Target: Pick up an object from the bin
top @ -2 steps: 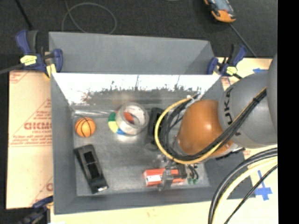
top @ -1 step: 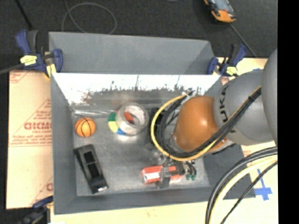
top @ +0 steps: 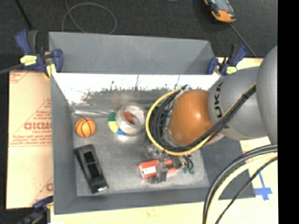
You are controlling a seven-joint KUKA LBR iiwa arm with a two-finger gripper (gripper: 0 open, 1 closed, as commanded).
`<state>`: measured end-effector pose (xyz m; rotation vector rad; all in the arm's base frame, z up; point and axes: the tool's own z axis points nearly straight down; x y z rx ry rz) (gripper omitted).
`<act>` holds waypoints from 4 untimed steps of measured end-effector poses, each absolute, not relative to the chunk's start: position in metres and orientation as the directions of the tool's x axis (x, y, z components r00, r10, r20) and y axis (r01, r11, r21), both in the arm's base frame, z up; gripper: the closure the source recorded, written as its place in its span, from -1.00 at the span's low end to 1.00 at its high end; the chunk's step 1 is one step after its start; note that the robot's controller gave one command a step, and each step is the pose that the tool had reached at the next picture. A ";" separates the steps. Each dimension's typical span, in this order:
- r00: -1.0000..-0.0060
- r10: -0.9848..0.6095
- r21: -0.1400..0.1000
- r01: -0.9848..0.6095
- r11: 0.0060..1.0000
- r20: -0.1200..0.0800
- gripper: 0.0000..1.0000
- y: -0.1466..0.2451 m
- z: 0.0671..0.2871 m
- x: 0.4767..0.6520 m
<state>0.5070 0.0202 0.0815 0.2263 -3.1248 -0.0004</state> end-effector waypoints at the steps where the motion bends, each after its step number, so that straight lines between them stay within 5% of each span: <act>1: -0.996 -0.090 0.006 -0.090 0.996 0.003 1.00 0.005 0.074 0.505; 2: -0.992 -0.123 0.001 -0.123 0.992 0.011 1.00 -0.005 0.121 0.517; 3: -0.989 -0.150 -0.002 -0.150 0.989 -0.009 1.00 -0.024 0.145 0.504; 4: -0.992 -0.123 0.000 -0.123 0.992 -0.001 1.00 -0.042 0.265 0.472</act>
Offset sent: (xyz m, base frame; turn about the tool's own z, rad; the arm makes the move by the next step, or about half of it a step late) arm 0.0324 -0.0313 0.1188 -0.0616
